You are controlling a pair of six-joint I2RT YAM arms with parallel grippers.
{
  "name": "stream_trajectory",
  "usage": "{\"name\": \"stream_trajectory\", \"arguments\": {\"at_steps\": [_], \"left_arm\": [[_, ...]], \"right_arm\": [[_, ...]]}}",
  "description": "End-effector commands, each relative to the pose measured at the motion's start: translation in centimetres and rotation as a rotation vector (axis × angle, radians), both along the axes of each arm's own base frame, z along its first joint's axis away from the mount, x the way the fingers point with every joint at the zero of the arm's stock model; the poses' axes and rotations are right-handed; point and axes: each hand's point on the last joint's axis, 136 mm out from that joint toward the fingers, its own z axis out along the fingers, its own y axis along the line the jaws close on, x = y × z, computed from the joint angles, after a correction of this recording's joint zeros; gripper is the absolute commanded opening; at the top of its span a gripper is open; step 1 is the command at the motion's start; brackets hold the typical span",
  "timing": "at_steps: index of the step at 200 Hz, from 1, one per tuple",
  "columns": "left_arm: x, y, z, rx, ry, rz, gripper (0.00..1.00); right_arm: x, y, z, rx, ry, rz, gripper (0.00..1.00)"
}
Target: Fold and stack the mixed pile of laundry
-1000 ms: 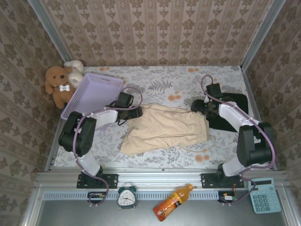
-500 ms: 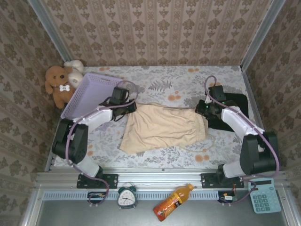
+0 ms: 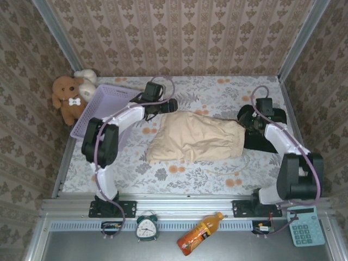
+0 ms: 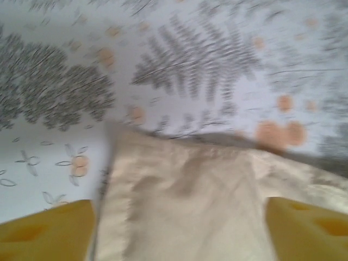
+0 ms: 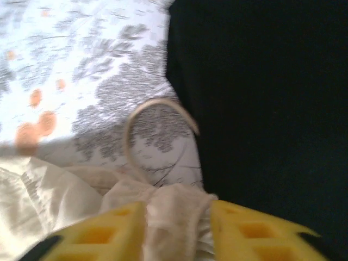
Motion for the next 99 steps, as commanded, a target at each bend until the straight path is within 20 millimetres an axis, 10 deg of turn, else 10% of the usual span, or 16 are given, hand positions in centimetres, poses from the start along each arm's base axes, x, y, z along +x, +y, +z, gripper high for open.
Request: {"name": "stream_trajectory", "arguments": {"at_steps": [1, 30, 73, 99], "left_arm": [[-0.2, 1.6, 1.8, 0.068, -0.003, 0.001, 1.00], [-3.0, 1.3, 4.6, 0.039, -0.054, -0.047, 0.98], [-10.8, -1.2, 3.7, -0.212, 0.060, -0.122, 0.01], [-14.3, -1.4, -0.6, -0.214, 0.158, -0.083, 0.00]], "right_arm": [[2.1, 0.5, 1.7, 0.008, -0.044, 0.054, 0.61], [0.6, 2.3, 3.4, 0.046, -0.072, 0.119, 0.59], [-4.3, 7.0, 2.9, 0.124, -0.061, 0.216, 0.32], [-5.1, 8.1, -0.5, 0.187, 0.014, 0.209, 0.24]]}}
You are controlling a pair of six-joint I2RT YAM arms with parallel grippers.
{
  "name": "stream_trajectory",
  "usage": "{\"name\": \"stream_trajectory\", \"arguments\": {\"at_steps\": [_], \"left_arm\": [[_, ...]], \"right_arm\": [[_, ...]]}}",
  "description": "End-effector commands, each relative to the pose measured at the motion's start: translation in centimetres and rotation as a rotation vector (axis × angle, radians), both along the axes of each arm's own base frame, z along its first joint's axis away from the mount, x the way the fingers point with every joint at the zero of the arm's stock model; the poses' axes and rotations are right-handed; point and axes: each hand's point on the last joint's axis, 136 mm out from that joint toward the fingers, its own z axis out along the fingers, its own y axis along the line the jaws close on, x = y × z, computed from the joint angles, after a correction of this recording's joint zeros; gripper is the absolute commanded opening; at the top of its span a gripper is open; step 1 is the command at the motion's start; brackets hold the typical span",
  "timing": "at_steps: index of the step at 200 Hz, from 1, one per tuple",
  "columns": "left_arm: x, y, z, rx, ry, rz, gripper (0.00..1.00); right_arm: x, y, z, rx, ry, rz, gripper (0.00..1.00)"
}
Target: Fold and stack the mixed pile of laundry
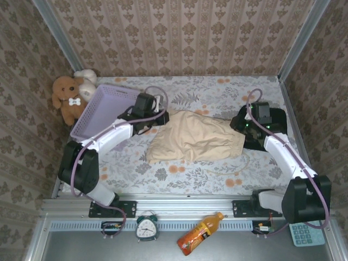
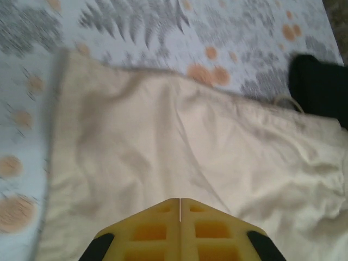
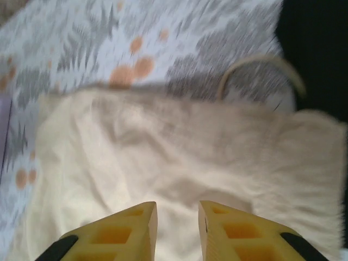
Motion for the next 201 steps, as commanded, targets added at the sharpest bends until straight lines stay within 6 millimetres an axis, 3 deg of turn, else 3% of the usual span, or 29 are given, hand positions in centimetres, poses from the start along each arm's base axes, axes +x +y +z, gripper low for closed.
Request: {"name": "stream_trajectory", "arguments": {"at_steps": [1, 29, 55, 72, 86, 114, 138, 157, 170, 201], "left_arm": [[-3.2, -0.7, -4.7, -0.038, 0.158, 0.019, 0.00], [-4.5, 1.8, -10.0, 0.003, 0.237, 0.124, 0.00], [-5.6, 5.4, -14.4, 0.137, 0.282, 0.196, 0.00], [-6.0, 8.5, -16.5, 0.233, 0.308, 0.238, 0.00], [-6.0, 10.3, -17.0, 0.260, 0.326, 0.256, 0.00], [-3.8, 13.0, -15.0, 0.318, 0.288, 0.278, 0.00], [-1.4, 12.3, -11.4, 0.339, 0.209, 0.222, 0.01], [-0.1, 10.1, -7.9, 0.291, 0.160, 0.156, 0.18], [0.1, 7.5, -5.7, 0.230, 0.123, 0.094, 0.28], [-0.4, 0.2, -2.3, 0.144, 0.043, -0.050, 0.28]], "right_arm": [[-1.7, 0.8, -4.6, 0.061, 0.144, -0.005, 0.24], [-0.5, -0.2, -7.7, 0.046, 0.206, -0.049, 0.28], [0.7, -0.7, -9.9, 0.049, 0.268, -0.061, 0.29], [1.0, 0.3, -10.8, 0.076, 0.298, -0.021, 0.31], [1.1, 0.8, -11.1, 0.084, 0.305, -0.001, 0.36], [1.6, 1.7, -10.9, 0.088, 0.313, 0.049, 0.45], [2.4, 2.9, -8.8, 0.116, 0.267, 0.104, 0.49], [2.5, 3.1, -6.6, 0.078, 0.223, 0.125, 0.51], [2.0, 2.2, -5.5, 0.028, 0.210, 0.107, 0.57], [0.4, -1.2, -4.2, -0.106, 0.176, 0.041, 0.90]]}}
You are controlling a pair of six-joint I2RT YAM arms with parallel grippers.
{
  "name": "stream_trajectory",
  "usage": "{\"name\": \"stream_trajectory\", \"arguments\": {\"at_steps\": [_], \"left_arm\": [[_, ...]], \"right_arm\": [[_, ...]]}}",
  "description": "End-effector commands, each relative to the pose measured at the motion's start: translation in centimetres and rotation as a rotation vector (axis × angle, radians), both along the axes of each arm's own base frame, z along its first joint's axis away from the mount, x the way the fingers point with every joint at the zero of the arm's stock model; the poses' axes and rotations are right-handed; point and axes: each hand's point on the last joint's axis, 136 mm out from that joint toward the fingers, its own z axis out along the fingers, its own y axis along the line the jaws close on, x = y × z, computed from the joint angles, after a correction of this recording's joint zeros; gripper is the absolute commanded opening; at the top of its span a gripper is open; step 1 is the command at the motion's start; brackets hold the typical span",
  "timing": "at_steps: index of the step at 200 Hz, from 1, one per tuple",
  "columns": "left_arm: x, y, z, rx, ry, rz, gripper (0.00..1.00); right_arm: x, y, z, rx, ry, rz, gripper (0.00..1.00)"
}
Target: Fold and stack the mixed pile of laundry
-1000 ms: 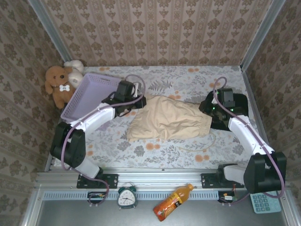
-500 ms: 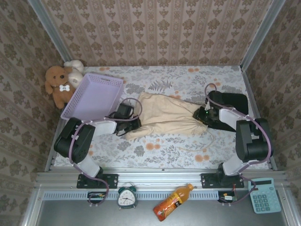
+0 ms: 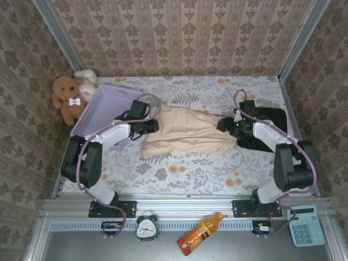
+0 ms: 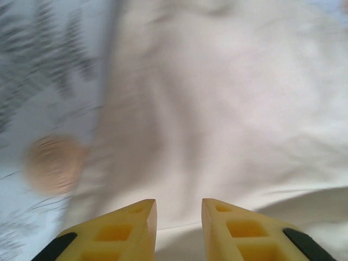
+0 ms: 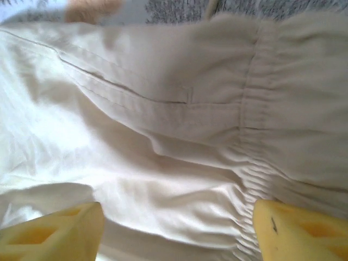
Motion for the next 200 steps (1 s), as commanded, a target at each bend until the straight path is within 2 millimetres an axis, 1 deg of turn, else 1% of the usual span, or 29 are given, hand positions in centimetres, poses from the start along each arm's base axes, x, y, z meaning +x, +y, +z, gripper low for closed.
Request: {"name": "stream_trajectory", "arguments": {"at_steps": [1, 12, 28, 40, 53, 71, 83, 104, 124, 144, 152, 162, 173, 181, 200], "left_arm": [[-1.8, -5.4, 2.8, -0.056, -0.033, -0.158, 0.27], [-1.6, -7.6, 3.1, -0.091, -0.052, -0.191, 0.26], [-0.7, -10.0, 2.6, -0.136, -0.051, -0.211, 0.24], [0.2, -11.3, 1.8, -0.160, -0.039, -0.220, 0.21], [1.2, -12.2, 0.7, -0.163, -0.033, -0.231, 0.18], [2.1, -12.8, -1.0, -0.156, -0.003, -0.237, 0.17], [2.2, -12.8, -2.2, -0.153, 0.030, -0.238, 0.16], [1.6, -12.3, -4.2, -0.143, 0.082, -0.235, 0.15], [0.6, -11.8, -5.8, -0.124, 0.121, -0.238, 0.15], [0.0, -10.9, -7.2, -0.099, 0.150, -0.231, 0.14], [-0.3, -10.7, -7.7, -0.097, 0.165, -0.230, 0.14], [-0.5, -10.5, -8.2, -0.095, 0.179, -0.226, 0.13], [-0.7, -10.3, -8.5, -0.095, 0.185, -0.225, 0.13], [-0.8, -10.2, -8.7, -0.092, 0.195, -0.224, 0.13], [-1.1, -10.2, -8.7, -0.099, 0.207, -0.223, 0.12]], "right_arm": [[-1.5, -3.0, 1.2, -0.132, -0.018, -0.037, 0.91], [-2.1, -3.9, 0.4, -0.132, 0.004, -0.053, 0.95], [-2.9, -4.6, -0.5, -0.095, 0.036, -0.078, 0.97], [-3.0, -4.1, -1.0, -0.057, 0.033, -0.071, 0.96], [-2.9, -3.1, -1.6, 0.006, 0.016, -0.057, 0.96], [-2.5, -1.9, -2.5, 0.089, 0.003, -0.055, 0.93], [-2.2, -1.0, -2.8, 0.122, -0.008, -0.055, 0.91], [-2.0, 0.3, -3.8, 0.111, -0.003, -0.053, 0.90], [-1.8, 0.6, -5.0, 0.108, 0.035, -0.060, 0.89], [-1.2, 1.4, -5.3, 0.150, 0.040, -0.047, 0.79], [-1.1, 1.8, -5.1, 0.156, 0.038, -0.039, 0.72], [-0.9, 2.0, -4.9, 0.154, 0.031, -0.032, 0.60], [-0.7, 2.1, -4.6, 0.156, 0.022, -0.029, 0.50], [-0.6, 2.1, -4.3, 0.156, 0.019, -0.027, 0.44], [-0.5, 1.8, -3.1, 0.127, 0.000, -0.018, 0.34]]}}
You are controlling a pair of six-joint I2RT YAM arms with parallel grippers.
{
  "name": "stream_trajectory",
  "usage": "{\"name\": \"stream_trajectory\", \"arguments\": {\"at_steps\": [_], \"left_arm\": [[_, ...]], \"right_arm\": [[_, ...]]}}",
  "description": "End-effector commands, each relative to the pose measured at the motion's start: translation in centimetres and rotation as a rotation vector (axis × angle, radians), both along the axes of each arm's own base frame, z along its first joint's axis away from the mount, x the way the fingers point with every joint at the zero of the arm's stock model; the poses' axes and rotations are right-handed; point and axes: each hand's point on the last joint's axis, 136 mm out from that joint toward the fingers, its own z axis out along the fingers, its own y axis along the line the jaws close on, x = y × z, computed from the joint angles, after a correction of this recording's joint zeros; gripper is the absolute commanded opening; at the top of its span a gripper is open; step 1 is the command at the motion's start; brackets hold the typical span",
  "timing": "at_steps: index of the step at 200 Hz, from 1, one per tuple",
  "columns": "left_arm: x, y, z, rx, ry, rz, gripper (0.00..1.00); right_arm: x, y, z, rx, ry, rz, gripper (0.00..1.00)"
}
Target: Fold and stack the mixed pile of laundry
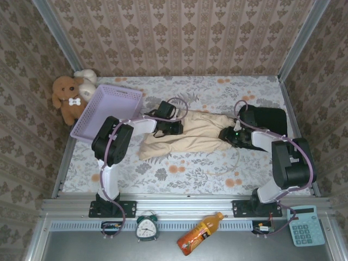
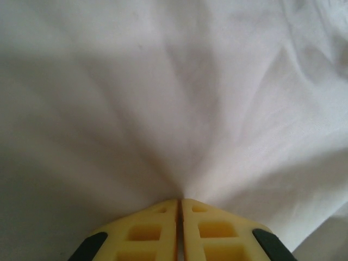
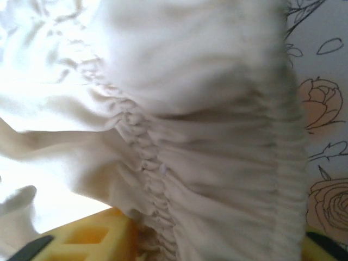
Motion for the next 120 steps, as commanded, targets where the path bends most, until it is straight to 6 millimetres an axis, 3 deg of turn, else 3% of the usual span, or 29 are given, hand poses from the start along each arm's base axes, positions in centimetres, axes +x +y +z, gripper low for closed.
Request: {"name": "stream_trajectory", "arguments": {"at_steps": [1, 26, 46, 63, 78, 101, 120], "left_arm": [[-1.5, 0.8, -1.7, 0.017, 0.079, 0.006, 0.12], [-2.4, 0.4, -0.7, -0.013, 0.104, 0.015, 0.12], [-3.2, 0.3, 0.1, -0.002, 0.091, 0.024, 0.12], [-3.2, 1.3, 0.4, 0.043, 0.050, 0.051, 0.14], [-2.3, 2.9, 0.9, 0.100, 0.001, 0.084, 0.25], [-1.1, 4.9, 3.5, 0.139, -0.045, 0.108, 0.43], [-1.9, 6.3, 5.7, 0.157, -0.063, 0.104, 0.53]], "right_arm": [[1.2, 0.5, 2.5, 0.005, -0.057, 0.028, 0.34], [2.1, -1.7, 4.0, -0.111, -0.084, 0.055, 0.20], [3.6, -3.7, 4.6, -0.186, -0.074, 0.086, 0.17], [4.6, -4.0, 4.5, -0.219, -0.047, 0.125, 0.15], [4.8, -3.6, 3.8, -0.197, -0.020, 0.148, 0.14], [4.3, -2.7, 2.3, -0.146, 0.025, 0.168, 0.14], [3.4, -2.3, 1.2, -0.129, 0.060, 0.172, 0.14]]}}
